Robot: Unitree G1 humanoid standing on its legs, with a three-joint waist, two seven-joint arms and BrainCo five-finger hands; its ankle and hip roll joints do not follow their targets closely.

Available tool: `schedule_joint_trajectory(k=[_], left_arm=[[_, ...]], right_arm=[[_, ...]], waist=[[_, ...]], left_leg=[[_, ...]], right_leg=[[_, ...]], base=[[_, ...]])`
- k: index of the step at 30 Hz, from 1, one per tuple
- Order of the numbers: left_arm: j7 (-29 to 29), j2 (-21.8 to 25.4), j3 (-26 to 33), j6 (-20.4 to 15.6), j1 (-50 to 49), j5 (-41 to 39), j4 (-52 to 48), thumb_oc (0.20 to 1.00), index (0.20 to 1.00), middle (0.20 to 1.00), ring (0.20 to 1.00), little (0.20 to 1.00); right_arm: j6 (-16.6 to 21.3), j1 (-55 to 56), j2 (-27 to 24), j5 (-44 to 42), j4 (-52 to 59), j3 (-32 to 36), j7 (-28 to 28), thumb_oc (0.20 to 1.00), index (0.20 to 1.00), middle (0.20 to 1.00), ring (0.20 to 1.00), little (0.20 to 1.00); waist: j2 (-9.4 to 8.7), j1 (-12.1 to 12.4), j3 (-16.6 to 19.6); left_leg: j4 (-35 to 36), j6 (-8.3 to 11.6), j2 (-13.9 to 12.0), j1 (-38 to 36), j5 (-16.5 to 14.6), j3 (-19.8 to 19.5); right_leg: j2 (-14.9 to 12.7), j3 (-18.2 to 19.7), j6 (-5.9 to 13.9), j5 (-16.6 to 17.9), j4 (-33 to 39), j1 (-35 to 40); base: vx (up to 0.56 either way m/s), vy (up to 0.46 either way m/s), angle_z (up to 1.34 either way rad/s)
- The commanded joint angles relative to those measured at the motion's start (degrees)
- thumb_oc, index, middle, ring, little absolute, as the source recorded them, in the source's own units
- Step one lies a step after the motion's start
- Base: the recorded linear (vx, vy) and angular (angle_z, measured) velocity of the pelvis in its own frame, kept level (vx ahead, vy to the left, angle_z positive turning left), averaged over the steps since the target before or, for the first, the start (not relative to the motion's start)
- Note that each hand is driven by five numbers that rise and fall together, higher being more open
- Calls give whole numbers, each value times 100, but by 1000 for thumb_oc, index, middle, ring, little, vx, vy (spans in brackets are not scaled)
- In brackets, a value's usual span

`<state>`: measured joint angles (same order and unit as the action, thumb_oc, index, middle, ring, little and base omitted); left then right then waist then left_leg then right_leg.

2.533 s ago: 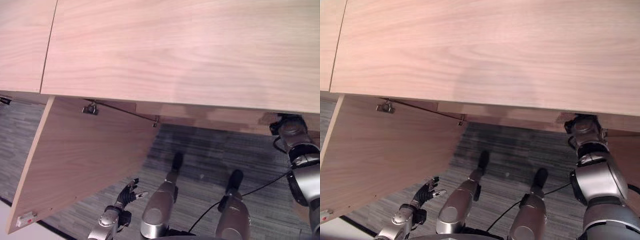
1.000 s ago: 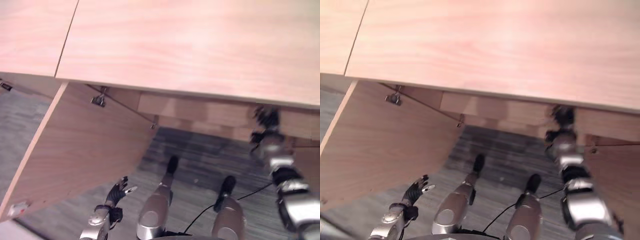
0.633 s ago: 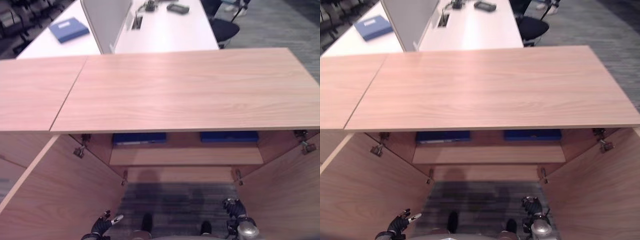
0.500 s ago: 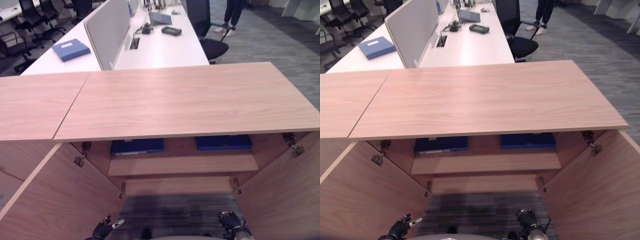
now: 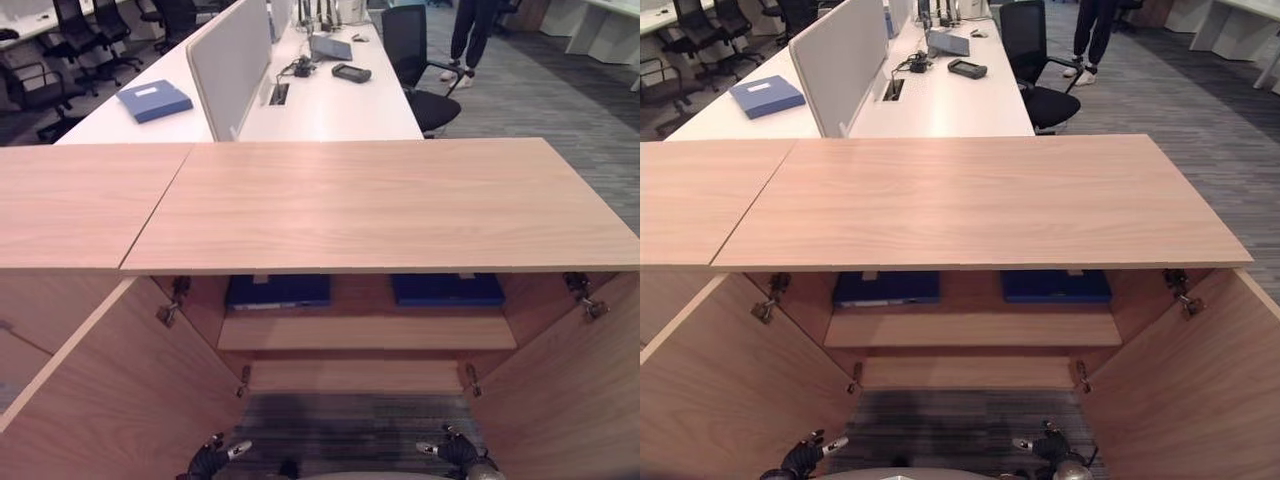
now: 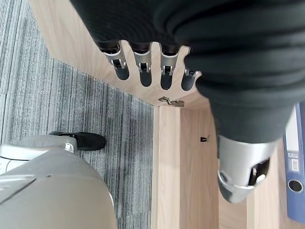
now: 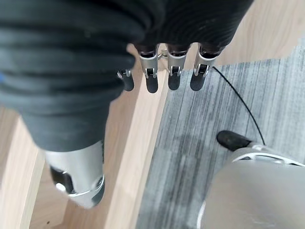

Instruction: Put the empty folder in the office cabinet

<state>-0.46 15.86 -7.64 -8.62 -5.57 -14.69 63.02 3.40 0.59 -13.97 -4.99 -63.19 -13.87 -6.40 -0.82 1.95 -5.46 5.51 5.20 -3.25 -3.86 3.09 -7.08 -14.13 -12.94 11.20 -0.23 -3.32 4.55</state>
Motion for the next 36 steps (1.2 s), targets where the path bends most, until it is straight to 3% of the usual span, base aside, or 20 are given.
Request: schedule_joint_trajectory(k=[1,6,8,9,10,12,14,15,19,22,28,32,36], left_arm=[[171,57,-185,-99,513,132,-81,1000,1000,1000,1000,1000],[261,106,-103,-167,590,27,-29,1000,1000,1000,1000,1000],[327,43,4,-209,613,-245,19,1000,1000,1000,1000,1000],[327,39,5,-209,617,-246,21,1000,1000,1000,1000,1000],[367,-12,-13,-231,663,-298,25,1000,1000,1000,1000,1000],[375,-70,-7,-222,661,-309,-18,1000,1000,1000,1000,1000],[315,-82,40,-187,625,-280,-39,1000,1000,1000,1000,1000],[264,-75,56,-168,576,-250,-63,1000,1000,1000,1000,1000],[266,-118,75,-153,542,-182,15,1000,1000,1000,1000,1000],[315,-182,187,-137,495,-261,95,1000,1000,1000,1000,1000],[289,-222,64,-97,492,-99,193,1000,1000,1000,1000,1000],[190,-113,-124,-29,508,182,116,1000,1000,1000,1000,1000],[177,26,-123,-25,575,273,140,1000,1000,1000,1000,1000]], right_arm=[[103,-387,130,-4,116,-26,-60,1000,1000,1000,1000,1000],[176,-327,160,-277,178,-51,-1,1000,1000,1000,1000,1000],[261,-369,115,-497,336,-50,11,1000,1000,1000,1000,1000],[262,-373,111,-498,333,-51,12,1000,1000,1000,1000,1000],[281,-500,-22,-507,420,-92,-3,1000,1000,1000,1000,1000],[276,-691,-179,-472,372,-114,-31,1000,1000,1000,1000,1000],[253,-770,-259,-467,229,-53,-34,1000,1000,1000,1000,1000],[231,-755,-259,-488,118,-17,-36,1000,1000,1000,1000,1000],[218,-691,-244,-608,-175,189,-66,1000,1000,1000,1000,1000],[208,-572,-213,-697,-324,328,-86,1000,1000,1000,1000,1000],[182,-443,-181,-671,-523,446,-92,1000,1000,1000,1000,1000],[126,-363,-152,-759,-664,714,-151,1000,1000,1000,1000,1000],[97,-400,-99,-856,-703,864,-156,1000,1000,1000,1000,1000]], waist=[[140,207,-256],[133,365,-215],[255,514,-333],[262,483,-336],[318,476,-434],[294,437,-517],[203,267,-481],[157,222,-445],[77,90,-309],[86,0,-162],[188,31,-30],[103,128,-6],[42,186,-30]], left_leg=[[-301,-15,55,203,-351,-315],[-294,213,44,515,-121,-777],[-269,467,-71,805,214,-992],[-264,472,-70,809,221,-1024],[-268,574,-118,1044,406,-904],[-458,497,-268,1194,375,-244],[-865,348,-692,982,72,1053],[-1125,326,-812,830,-108,1356],[-1696,455,-1024,246,-201,1393],[-1514,599,-1230,-156,-98,1395],[-904,708,-1315,-473,-223,1167],[-554,536,-938,-466,-722,1003],[-373,380,-620,-487,-844,930]], right_leg=[[496,1076,130,-536,-895,-274],[560,837,-127,-766,-374,37],[613,489,-207,-757,-105,133],[618,456,-210,-754,-90,151],[641,297,-255,-712,53,173],[553,134,-267,-609,141,121],[389,-178,-289,-469,49,-70],[341,-312,-339,-452,17,-133],[223,-853,-453,-306,46,-141],[160,-1216,-437,-168,100,-161],[59,-1544,-366,-98,-65,-194],[-371,-1648,-114,264,-64,-148],[-664,-1605,82,518,-41,-169]], base=[[-112,-99,102],[-56,-152,110],[-164,-163,108],[-255,-114,62],[-206,-16,64],[-274,20,135],[-314,8,107],[-258,-13,68],[-171,23,101],[-84,122,91],[-34,185,84],[-27,321,54],[-30,250,19]])
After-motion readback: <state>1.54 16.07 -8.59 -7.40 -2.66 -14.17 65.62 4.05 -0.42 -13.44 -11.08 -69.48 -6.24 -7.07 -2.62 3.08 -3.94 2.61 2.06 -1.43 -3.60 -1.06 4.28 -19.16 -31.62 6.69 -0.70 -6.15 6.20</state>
